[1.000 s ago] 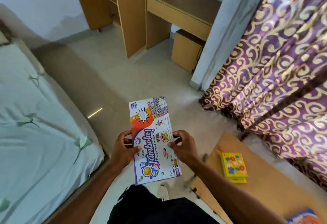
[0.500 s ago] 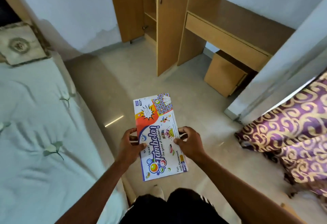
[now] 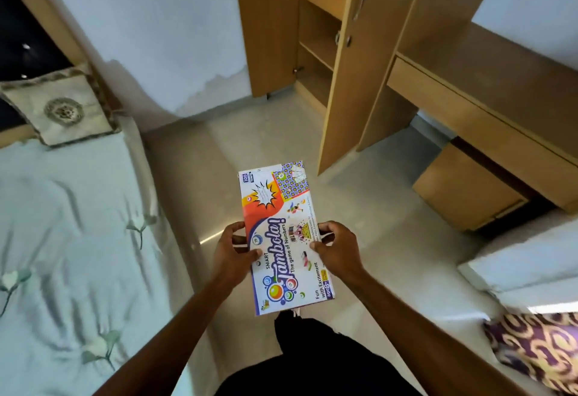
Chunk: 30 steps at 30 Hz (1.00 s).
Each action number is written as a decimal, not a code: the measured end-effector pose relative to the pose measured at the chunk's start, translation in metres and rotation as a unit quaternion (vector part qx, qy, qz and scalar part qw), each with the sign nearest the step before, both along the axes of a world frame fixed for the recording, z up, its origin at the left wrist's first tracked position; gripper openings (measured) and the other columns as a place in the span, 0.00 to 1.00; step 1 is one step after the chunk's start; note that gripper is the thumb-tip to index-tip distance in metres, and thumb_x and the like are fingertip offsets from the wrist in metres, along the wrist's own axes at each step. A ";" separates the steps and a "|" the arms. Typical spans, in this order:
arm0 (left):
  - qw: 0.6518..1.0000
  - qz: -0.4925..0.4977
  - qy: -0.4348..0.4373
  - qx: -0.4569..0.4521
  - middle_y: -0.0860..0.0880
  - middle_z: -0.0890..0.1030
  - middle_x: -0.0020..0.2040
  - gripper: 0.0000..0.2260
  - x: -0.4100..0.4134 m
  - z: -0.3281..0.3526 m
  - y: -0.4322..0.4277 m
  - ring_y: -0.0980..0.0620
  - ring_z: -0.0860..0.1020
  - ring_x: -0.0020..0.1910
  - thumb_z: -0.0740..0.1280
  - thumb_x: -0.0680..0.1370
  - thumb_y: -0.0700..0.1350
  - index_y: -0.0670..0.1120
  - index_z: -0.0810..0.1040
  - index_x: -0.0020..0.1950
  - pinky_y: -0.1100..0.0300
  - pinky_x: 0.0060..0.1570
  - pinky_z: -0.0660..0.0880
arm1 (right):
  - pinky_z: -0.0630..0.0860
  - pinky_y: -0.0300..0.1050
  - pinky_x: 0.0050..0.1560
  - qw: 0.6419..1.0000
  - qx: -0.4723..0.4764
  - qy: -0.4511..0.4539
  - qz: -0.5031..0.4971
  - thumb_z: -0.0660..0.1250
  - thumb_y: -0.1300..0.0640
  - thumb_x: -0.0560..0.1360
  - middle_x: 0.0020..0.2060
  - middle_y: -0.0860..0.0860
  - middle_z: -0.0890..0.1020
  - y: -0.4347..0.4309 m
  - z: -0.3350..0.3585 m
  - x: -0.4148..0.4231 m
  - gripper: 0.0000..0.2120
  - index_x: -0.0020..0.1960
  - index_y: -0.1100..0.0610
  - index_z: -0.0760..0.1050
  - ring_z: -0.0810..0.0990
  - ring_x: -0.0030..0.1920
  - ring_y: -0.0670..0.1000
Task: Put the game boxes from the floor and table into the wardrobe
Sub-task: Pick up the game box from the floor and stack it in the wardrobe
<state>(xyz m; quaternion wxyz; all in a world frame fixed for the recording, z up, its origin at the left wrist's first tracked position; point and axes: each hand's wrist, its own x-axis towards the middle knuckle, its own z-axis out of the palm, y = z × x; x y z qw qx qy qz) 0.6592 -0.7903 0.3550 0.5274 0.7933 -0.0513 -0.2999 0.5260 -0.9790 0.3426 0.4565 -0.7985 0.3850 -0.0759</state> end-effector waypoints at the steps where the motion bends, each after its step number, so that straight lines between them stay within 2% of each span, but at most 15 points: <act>1: 1.000 0.003 0.003 0.001 0.44 0.81 0.49 0.24 0.027 0.003 -0.015 0.46 0.84 0.45 0.75 0.72 0.35 0.48 0.71 0.64 0.43 0.41 0.83 | 0.82 0.52 0.47 1.000 0.004 -0.001 -0.001 0.76 0.56 0.69 0.47 0.46 0.84 -0.015 0.001 0.028 0.11 0.49 0.51 0.77 0.83 0.41 0.46; 4: 1.000 0.003 0.001 -0.011 0.45 0.80 0.47 0.24 0.095 0.013 -0.050 0.46 0.84 0.44 0.74 0.72 0.34 0.48 0.71 0.64 0.40 0.42 0.83 | 0.82 0.52 0.47 1.000 0.004 -0.006 0.002 0.76 0.56 0.69 0.47 0.46 0.84 -0.051 0.008 0.098 0.11 0.47 0.49 0.77 0.83 0.41 0.46; 8: 1.000 0.011 0.003 -0.012 0.45 0.81 0.47 0.24 0.187 0.019 -0.096 0.47 0.84 0.43 0.74 0.72 0.34 0.48 0.71 0.65 0.41 0.40 0.83 | 0.82 0.50 0.47 1.000 0.013 -0.006 0.007 0.75 0.56 0.71 0.48 0.48 0.85 -0.099 0.019 0.191 0.10 0.49 0.53 0.78 0.83 0.42 0.45; 13: 1.000 0.014 0.000 -0.010 0.46 0.81 0.48 0.24 0.302 0.019 -0.154 0.48 0.84 0.44 0.74 0.73 0.35 0.48 0.71 0.65 0.43 0.41 0.83 | 0.83 0.50 0.47 1.000 0.017 -0.009 0.003 0.75 0.57 0.71 0.49 0.48 0.85 -0.155 0.017 0.308 0.10 0.49 0.52 0.77 0.83 0.43 0.46; 18: 1.000 -0.025 -0.004 -0.004 0.45 0.81 0.51 0.24 0.425 0.026 -0.210 0.47 0.84 0.45 0.74 0.73 0.37 0.48 0.70 0.66 0.45 0.43 0.84 | 0.83 0.49 0.46 0.999 0.012 -0.026 -0.018 0.75 0.58 0.70 0.50 0.49 0.85 -0.208 0.014 0.424 0.11 0.51 0.55 0.80 0.84 0.43 0.46; 23: 0.997 -0.070 -0.024 -0.004 0.46 0.81 0.51 0.25 0.547 0.043 -0.281 0.47 0.84 0.46 0.74 0.73 0.37 0.48 0.70 0.67 0.44 0.44 0.83 | 0.81 0.40 0.41 0.998 0.014 -0.047 -0.050 0.74 0.59 0.71 0.52 0.50 0.85 -0.265 0.025 0.527 0.15 0.58 0.56 0.82 0.84 0.43 0.46; 25: 0.996 -0.085 -0.027 0.001 0.46 0.81 0.51 0.25 0.585 0.050 -0.310 0.48 0.84 0.45 0.73 0.73 0.37 0.49 0.70 0.67 0.47 0.42 0.83 | 0.80 0.40 0.41 0.995 0.020 -0.055 -0.076 0.74 0.60 0.71 0.53 0.51 0.84 -0.289 0.030 0.561 0.17 0.60 0.57 0.81 0.84 0.44 0.48; 30: 0.992 -0.120 -0.033 0.004 0.47 0.80 0.52 0.25 0.676 0.053 -0.393 0.48 0.84 0.46 0.73 0.73 0.37 0.50 0.69 0.66 0.44 0.45 0.83 | 0.80 0.39 0.39 0.989 0.030 -0.076 -0.122 0.74 0.62 0.71 0.50 0.51 0.83 -0.357 0.035 0.641 0.17 0.60 0.57 0.81 0.84 0.43 0.49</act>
